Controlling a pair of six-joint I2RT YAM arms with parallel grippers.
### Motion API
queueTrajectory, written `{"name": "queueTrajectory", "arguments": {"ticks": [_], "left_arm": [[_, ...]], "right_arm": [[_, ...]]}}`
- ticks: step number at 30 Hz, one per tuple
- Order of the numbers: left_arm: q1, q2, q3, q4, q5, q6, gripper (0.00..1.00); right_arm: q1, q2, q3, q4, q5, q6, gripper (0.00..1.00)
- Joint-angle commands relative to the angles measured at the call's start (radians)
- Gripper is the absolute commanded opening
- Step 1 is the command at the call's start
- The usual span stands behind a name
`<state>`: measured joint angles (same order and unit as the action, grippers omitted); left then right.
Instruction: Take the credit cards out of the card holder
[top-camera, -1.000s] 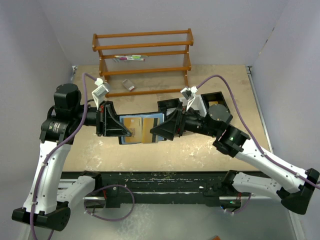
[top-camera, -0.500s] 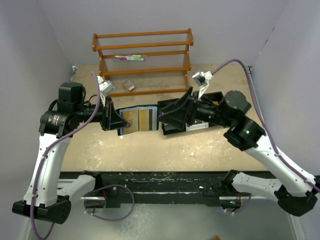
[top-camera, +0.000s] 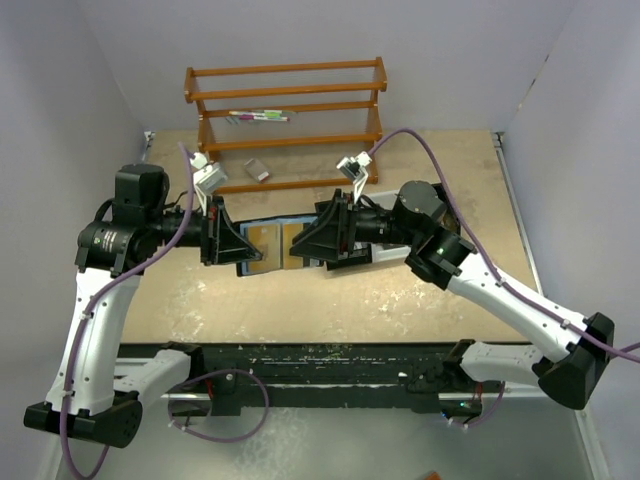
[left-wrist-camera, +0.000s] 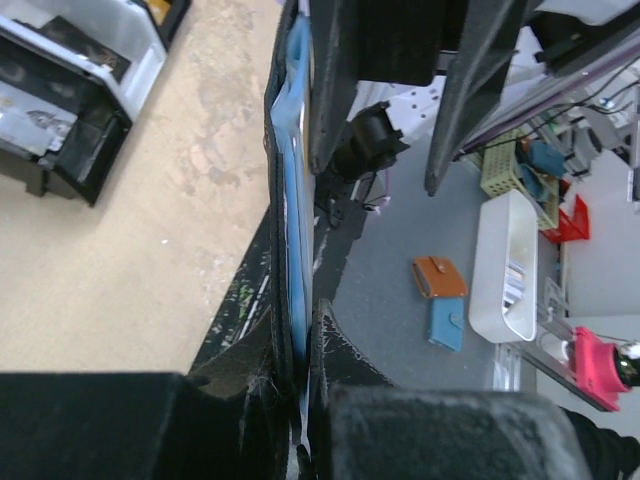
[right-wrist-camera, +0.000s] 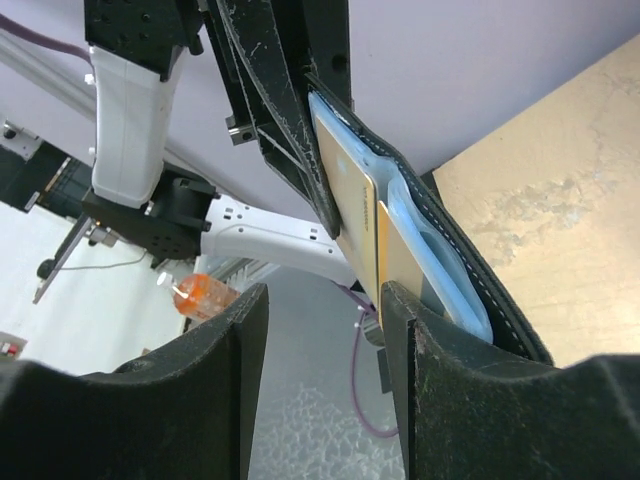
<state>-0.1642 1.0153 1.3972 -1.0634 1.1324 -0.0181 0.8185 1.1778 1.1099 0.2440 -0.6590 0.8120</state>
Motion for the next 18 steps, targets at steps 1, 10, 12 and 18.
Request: {"name": "queueTrajectory", "arguments": {"ticks": [1,10,12,18], "left_arm": [[0.005,-0.012,0.045,0.043,0.162,-0.027,0.00],[0.005,-0.017,0.036,0.098,0.303,-0.091,0.00],[0.005,-0.017,0.037,0.100,0.309,-0.093,0.00],[0.005,-0.017,0.032,0.102,0.332,-0.092,0.02]], "right_arm": [[0.013,-0.006,-0.012,0.140,-0.030,0.045,0.51],[0.059,0.054,0.008,0.205,-0.006,0.062,0.47],[0.070,0.061,0.011,0.226,-0.011,0.070,0.44],[0.073,0.056,-0.024,0.330,-0.029,0.126,0.30]]}}
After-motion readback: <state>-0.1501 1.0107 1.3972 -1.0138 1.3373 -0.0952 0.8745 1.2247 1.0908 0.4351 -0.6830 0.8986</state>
